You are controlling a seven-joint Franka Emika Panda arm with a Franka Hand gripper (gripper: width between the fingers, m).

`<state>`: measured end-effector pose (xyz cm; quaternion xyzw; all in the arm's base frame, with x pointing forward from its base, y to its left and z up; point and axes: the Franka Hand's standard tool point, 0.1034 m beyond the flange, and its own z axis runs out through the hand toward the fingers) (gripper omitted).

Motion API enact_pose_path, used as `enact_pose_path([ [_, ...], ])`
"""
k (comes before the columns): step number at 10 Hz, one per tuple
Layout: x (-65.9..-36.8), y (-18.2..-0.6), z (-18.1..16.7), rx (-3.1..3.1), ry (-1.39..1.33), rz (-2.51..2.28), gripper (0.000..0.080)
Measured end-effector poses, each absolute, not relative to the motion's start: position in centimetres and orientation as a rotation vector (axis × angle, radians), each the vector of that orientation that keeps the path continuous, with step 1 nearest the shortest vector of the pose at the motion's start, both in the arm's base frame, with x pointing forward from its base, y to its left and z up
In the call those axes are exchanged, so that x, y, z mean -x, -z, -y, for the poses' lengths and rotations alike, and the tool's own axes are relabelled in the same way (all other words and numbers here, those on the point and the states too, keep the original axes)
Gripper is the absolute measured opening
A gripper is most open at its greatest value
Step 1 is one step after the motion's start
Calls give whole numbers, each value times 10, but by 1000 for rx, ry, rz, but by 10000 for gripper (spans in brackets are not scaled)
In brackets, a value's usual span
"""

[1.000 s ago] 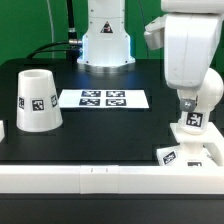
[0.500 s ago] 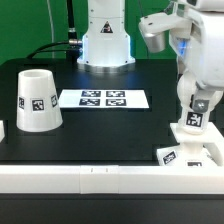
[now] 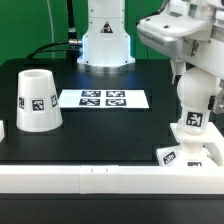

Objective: Assemble lamp

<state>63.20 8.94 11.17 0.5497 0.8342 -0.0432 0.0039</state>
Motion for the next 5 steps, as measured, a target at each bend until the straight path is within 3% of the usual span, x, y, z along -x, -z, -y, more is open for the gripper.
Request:
enact_pose_path([
  [3,-632,-112,-89,-1734,142,-2601,692],
  [4,-632,-111,-88,-1736,142,-2599,575],
  [5,-632,-111,-88,-1739,142,-2597,576],
])
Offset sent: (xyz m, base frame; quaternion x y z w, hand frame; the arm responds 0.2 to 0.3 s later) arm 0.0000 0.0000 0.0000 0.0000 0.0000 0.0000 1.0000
